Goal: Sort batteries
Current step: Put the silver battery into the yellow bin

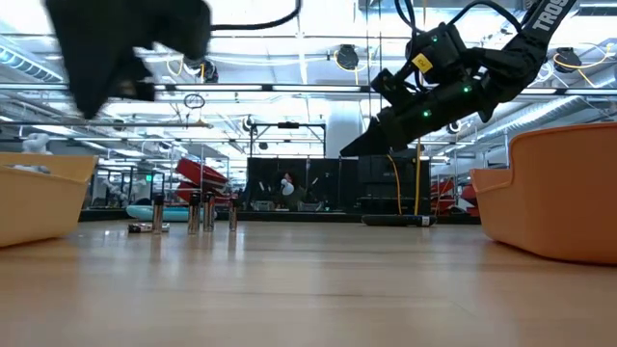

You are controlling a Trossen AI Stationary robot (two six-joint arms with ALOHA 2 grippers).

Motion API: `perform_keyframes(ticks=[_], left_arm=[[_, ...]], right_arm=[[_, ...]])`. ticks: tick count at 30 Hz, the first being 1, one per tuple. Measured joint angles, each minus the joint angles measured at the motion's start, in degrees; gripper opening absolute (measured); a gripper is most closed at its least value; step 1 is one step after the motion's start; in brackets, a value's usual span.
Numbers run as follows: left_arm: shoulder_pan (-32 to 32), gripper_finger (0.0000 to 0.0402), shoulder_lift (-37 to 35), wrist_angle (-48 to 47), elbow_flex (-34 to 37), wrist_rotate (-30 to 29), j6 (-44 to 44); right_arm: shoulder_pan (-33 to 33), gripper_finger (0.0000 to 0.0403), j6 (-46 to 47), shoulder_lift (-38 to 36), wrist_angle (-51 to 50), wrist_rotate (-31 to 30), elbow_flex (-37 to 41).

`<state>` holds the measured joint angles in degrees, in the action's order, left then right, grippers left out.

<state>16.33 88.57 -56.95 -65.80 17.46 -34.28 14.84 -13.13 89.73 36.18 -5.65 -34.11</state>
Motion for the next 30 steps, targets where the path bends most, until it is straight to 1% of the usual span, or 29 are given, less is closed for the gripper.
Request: perform_keyframes(ticks=[5,9,12,16,19,21,25,27,30], left_arm=[[3.06,0.0038,-2.44,-0.53,4.8,3.61,-6.94],[4.81,0.0038,-3.06,-0.7,9.23,5.09,-10.55],[5.71,0.0038,-3.12,-0.28,12.0,5.64,-11.79],[6.72,0.0038,-3.12,0.52,15.07,4.97,-11.82],[6.69,0.0038,-3.1,0.99,16.29,0.66,-13.3],[6.35,0.0057,-3.1,1.01,16.46,-1.41,-14.38],[5.47,0.0122,-3.1,0.92,16.46,-1.07,-14.45],[4.89,0.0144,-3.1,0.91,16.43,1.89,-14.47],[3.69,0.0156,-3.08,-1.06,14.73,11.21,-14.69]], right_arm=[[0.0,0.0109,-0.22,0.0,-0.01,0.0,0.0],[-0.01,0.0109,-0.22,0.0,0.07,0.03,0.0],[-0.01,0.0109,-0.22,0.0,0.0,1.99,0.0],[-0.29,0.0109,-0.2,0.0,0.1,2.78,0.0],[-0.33,0.0109,-0.17,0.0,0.28,2.8,0.0],[-0.31,0.0109,-0.13,0.0,0.1,2.78,0.0],[-0.33,0.0109,0.76,0.0,-0.73,2.78,0.0],[-0.39,0.0109,1.41,0.0,-1.79,2.78,0.0],[-0.96,0.0109,1.99,0.0,-3.35,2.69,0.0]])
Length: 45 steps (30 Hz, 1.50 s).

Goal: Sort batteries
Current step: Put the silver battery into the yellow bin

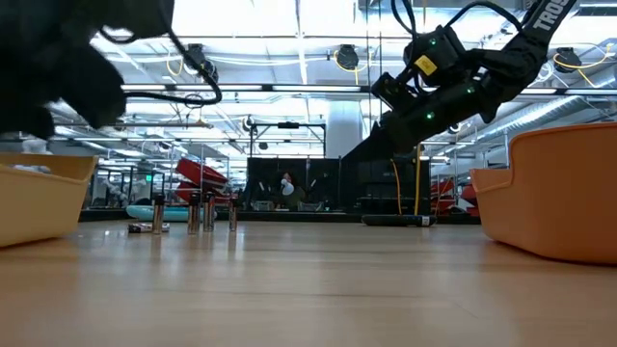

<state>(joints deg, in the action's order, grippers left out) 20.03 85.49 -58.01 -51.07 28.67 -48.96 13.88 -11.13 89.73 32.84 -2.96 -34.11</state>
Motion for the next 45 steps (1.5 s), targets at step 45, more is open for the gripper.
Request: perform_keyframes(ticks=[45], left_arm=[[-19.58,0.0226,2.51,4.15,-10.66,-45.24,25.66]], right_arm=[[-7.73,0.0109,0.39,-0.31,-0.92,-6.17,0.0]])
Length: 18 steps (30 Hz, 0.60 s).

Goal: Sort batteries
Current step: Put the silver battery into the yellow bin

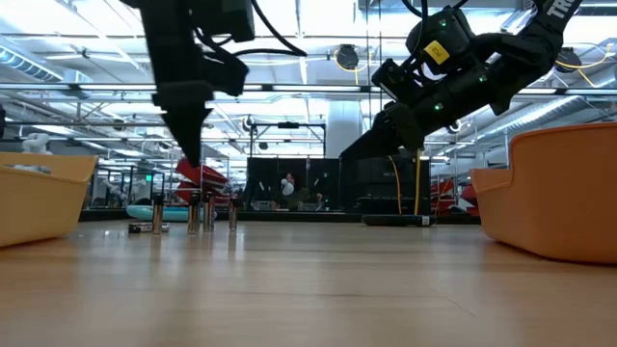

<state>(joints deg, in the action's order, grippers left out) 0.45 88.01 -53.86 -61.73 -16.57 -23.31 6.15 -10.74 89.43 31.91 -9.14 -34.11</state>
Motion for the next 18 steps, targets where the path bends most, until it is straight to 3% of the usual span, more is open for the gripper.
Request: perform_keyframes(ticks=[3,9,18], left_arm=[[-1.56,0.0226,0.0,3.03,0.0,0.28,3.04],[-3.13,0.0226,0.42,6.59,0.0,6.97,7.47],[-4.82,0.0262,4.36,7.83,0.0,7.4,11.06]], right_arm=[[0.0,0.0109,-0.72,0.0,-0.41,0.08,0.0],[0.13,0.0109,-1.78,0.0,-0.4,0.14,0.0],[0.22,0.0109,-2.82,-0.17,0.02,0.26,0.0]])
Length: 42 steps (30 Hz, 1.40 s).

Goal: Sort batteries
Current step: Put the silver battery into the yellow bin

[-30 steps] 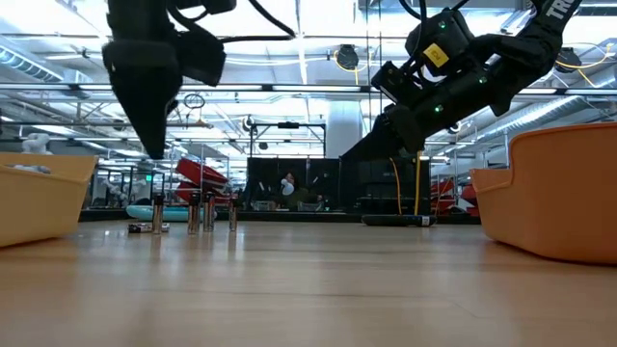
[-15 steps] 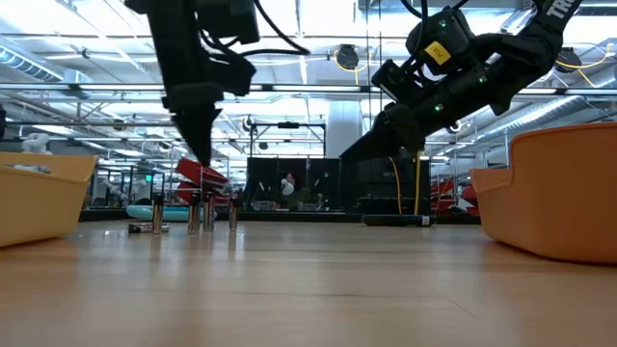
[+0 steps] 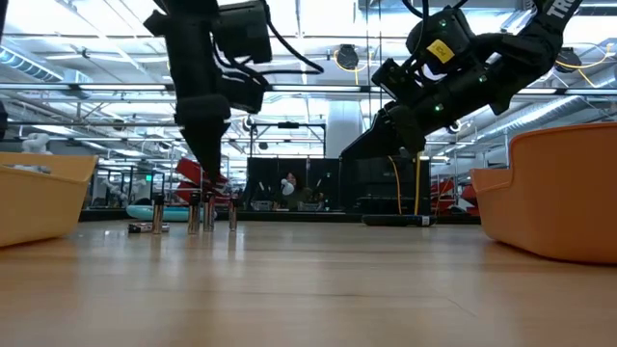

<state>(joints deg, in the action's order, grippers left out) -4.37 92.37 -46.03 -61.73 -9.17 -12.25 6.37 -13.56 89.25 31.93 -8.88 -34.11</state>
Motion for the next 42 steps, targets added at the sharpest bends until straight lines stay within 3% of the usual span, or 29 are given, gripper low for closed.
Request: perform_keyframes(ticks=[12,32,42], left_arm=[[-0.33,0.0277,2.0,3.02,1.68,2.4,3.68],[-3.5,0.0274,2.06,12.91,8.92,6.98,0.96],[-4.4,0.0181,2.06,12.68,8.92,9.64,1.06]], right_arm=[[0.39,0.0109,-0.87,0.0,0.21,0.02,0.0],[3.11,0.0109,-0.85,0.0,0.03,0.26,0.0],[3.8,0.0109,-1.46,0.0,0.86,0.26,-0.02]])
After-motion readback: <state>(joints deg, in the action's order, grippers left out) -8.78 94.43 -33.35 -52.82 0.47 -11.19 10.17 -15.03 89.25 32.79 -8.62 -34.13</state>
